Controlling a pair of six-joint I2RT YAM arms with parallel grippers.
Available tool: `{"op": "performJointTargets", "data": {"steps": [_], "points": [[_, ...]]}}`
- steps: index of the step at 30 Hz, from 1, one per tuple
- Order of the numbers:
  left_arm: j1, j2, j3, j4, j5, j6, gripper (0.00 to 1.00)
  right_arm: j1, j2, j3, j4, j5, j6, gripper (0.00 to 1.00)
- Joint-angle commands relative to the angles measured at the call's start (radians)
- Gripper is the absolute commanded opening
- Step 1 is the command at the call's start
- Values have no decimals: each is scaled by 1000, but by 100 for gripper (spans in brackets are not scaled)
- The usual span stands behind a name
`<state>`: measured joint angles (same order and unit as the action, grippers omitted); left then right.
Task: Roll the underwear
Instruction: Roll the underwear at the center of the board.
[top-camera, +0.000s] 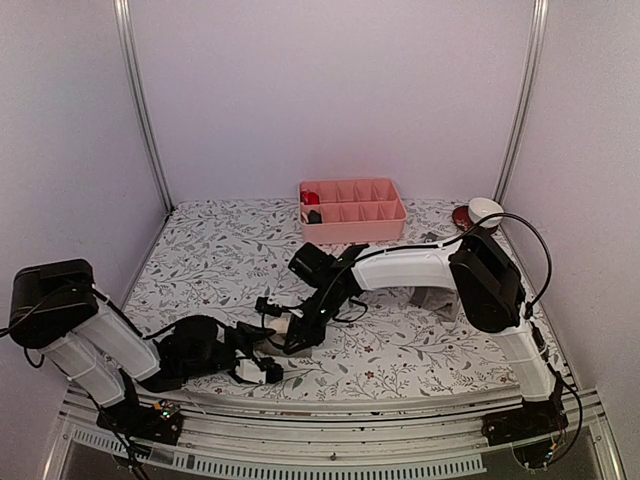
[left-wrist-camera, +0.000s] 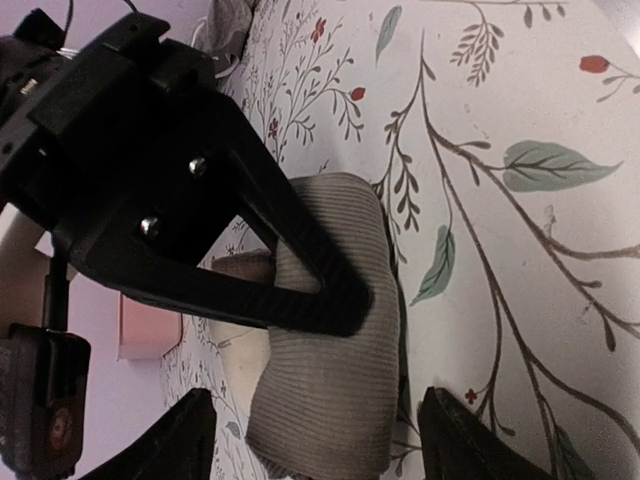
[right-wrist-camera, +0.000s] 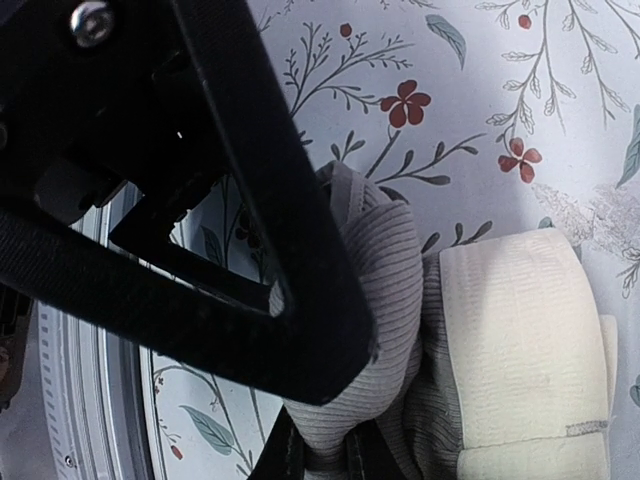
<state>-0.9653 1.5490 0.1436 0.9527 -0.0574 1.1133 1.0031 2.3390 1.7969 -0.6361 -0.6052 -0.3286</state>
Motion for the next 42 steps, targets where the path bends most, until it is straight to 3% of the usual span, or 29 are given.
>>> {"op": "performJointTargets", "data": {"steps": [1, 13, 17, 20, 22, 28, 35, 40, 42], "points": [[-27, 47, 12, -15, -58, 26, 67, 6, 81, -12, -87, 30, 10, 8], [-30, 100, 70, -85, -102, 6, 43, 6, 89, 1, -99, 32, 2, 8], [-30, 99, 75, -111, -101, 0, 28, 5, 89, 1, -99, 33, 1, 8], [-29, 92, 76, -124, -98, -9, 0, 3, 85, 1, -100, 36, -1, 11], [-28, 85, 77, -133, -96, -15, 0, 2, 80, 0, -101, 36, 0, 15], [-4, 9, 115, -310, -32, -76, 0, 3, -25, -51, -61, 72, 4, 37], [100, -123, 209, -615, 152, -168, 0, 1, -256, -224, 68, 152, 14, 68], [174, -145, 286, -774, 292, -198, 0, -4, -384, -330, 165, 194, 20, 92], [197, -137, 319, -826, 331, -212, 0, -13, -396, -342, 193, 200, 28, 97]]}}
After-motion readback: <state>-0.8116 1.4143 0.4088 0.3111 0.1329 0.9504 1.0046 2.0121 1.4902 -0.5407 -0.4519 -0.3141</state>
